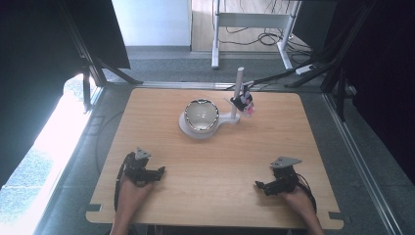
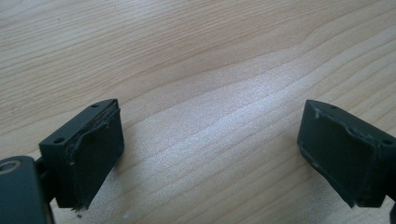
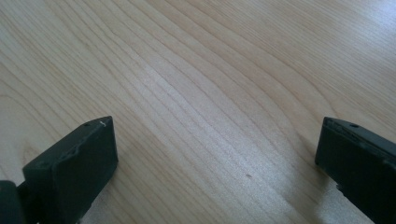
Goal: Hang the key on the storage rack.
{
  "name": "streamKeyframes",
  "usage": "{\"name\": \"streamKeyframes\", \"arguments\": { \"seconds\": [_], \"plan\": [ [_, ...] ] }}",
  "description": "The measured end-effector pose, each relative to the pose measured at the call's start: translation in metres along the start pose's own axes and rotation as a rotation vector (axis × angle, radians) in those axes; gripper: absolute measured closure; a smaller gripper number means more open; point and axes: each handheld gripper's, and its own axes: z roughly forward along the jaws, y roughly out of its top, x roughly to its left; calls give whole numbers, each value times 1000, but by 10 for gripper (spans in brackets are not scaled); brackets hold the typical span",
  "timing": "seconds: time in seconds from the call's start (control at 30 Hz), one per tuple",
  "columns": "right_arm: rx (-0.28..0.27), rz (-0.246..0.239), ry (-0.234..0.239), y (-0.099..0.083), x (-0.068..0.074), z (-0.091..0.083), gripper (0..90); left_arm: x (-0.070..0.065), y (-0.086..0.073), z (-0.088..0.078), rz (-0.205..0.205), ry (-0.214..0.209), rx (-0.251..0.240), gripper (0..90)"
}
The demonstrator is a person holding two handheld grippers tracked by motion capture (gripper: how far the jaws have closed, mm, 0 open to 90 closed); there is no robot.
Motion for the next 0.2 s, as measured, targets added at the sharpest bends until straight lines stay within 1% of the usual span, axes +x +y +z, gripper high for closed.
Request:
{"name": "streamKeyframes", "arguments": {
  "seconds": [0.2],
  "plan": [
    [-2, 6, -7, 0, 1, 0, 0, 0, 0, 0, -1, 0, -1, 72]
  ]
}}
